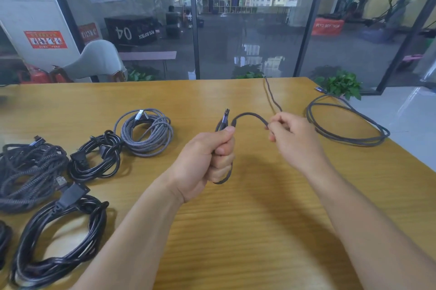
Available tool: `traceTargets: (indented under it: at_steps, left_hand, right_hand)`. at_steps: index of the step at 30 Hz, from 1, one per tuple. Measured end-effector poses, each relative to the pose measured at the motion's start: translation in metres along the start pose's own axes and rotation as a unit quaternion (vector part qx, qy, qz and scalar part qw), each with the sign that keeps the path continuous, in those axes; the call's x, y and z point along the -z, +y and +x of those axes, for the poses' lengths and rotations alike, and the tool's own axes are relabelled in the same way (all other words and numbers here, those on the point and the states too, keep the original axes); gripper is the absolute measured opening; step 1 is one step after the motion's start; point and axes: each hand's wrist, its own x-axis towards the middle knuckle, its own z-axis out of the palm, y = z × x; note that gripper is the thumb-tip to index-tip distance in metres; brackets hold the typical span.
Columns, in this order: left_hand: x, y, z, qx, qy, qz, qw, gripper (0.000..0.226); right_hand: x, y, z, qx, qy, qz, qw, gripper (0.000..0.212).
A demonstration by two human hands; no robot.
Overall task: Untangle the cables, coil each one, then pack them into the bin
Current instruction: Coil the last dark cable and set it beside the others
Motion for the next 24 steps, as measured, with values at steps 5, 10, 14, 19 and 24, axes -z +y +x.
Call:
traceTargets:
  at_steps: [5,10,14,19,24]
  left_hand:
    - [-0.005,-0.007,0.006,-0.040,0.089,0.092,0.991,0.049]
    - [-0.010,-0.012,0.010,-0.049,0.130,0.122,0.983,0.047]
    - [-0.010,-0.016,0.013,-0.050,0.154,0.129,0.978,0.047]
    - [-0.011,-0.019,0.015,-0.066,0.172,0.136,0.973,0.051]
    - [-0.007,-0.018,0.015,-0.090,0.207,0.141,0.964,0.048]
  right_hand:
    - [-0.010,-0.010,-0.008,-0.083,-0.093,0.262,0.957,0.015]
    - [-0.017,-0.012,-0.017,-0.034,-0.125,0.271,0.954,0.013]
    - [-0.023,-0.016,-0.023,0.022,-0.115,0.257,0.959,0.012]
    - [-0.028,-0.019,-0.029,0.051,-0.136,0.262,0.954,0.012]
    - [-0.023,-0.019,-0.028,0.109,-0.167,0.211,0.957,0.018]
